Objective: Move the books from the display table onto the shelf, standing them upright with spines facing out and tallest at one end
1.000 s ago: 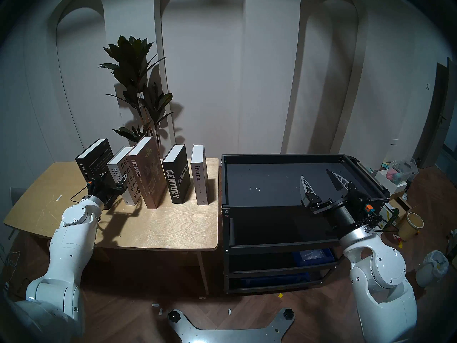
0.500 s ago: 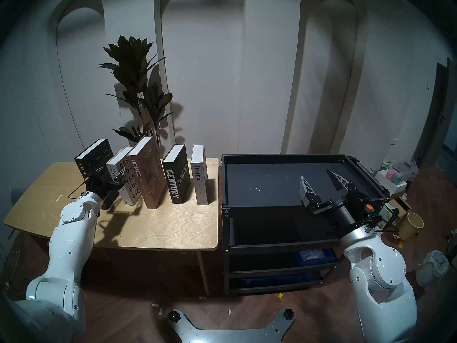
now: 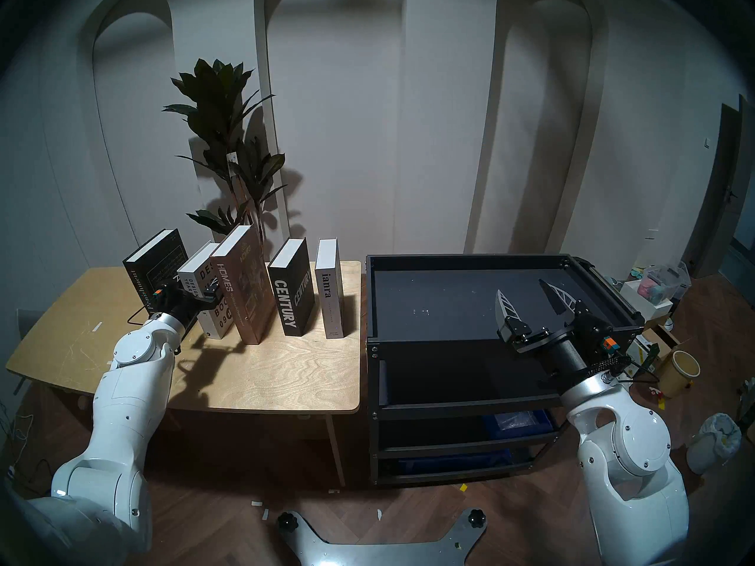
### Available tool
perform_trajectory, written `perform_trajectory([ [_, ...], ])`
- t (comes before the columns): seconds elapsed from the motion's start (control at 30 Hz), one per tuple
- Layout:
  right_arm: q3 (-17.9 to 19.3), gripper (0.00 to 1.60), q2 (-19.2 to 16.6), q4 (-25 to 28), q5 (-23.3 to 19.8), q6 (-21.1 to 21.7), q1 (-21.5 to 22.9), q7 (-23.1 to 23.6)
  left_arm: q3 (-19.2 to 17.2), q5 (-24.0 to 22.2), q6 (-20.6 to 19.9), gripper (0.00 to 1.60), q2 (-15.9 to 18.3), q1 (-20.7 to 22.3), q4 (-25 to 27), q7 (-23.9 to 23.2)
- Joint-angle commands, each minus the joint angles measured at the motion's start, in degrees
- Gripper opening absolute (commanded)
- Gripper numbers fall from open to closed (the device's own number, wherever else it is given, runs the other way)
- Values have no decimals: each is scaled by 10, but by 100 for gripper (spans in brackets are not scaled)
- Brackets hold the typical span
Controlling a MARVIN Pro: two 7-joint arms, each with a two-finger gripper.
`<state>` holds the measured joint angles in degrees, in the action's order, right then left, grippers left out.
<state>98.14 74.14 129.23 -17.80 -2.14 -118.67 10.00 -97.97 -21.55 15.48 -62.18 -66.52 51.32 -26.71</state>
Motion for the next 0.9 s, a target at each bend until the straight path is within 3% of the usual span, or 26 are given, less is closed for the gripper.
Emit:
perform_trajectory([
  [0.0, -1, 160, -1, 12, 1, -1, 1, 1, -1, 8, 5, 147, 10, 35, -9, 11],
  [0.03, -1, 160, -1, 12, 1, -1, 1, 1, -1, 8, 7, 134, 10, 37, -13, 11],
  [0.07, -1, 160, -1, 12, 1, -1, 1, 1, 0, 12, 10, 72, 11, 39, -16, 17],
  [0.1, -1, 160, -1, 12, 1, -1, 1, 1, -1, 13, 11, 0, 11, 40, -18, 19],
  [0.3, -1, 160, -1, 12, 1, -1, 1, 1, -3, 17, 16, 0, 15, 36, -9, 22],
  [0.57, -1, 160, -1, 11, 0, -2, 1, 1, -26, 4, 20, 0, 16, -1, 61, 20],
  [0.87, -1, 160, -1, 9, 0, -2, 2, 1, -35, 10, 17, 0, 53, 3, 121, 0],
])
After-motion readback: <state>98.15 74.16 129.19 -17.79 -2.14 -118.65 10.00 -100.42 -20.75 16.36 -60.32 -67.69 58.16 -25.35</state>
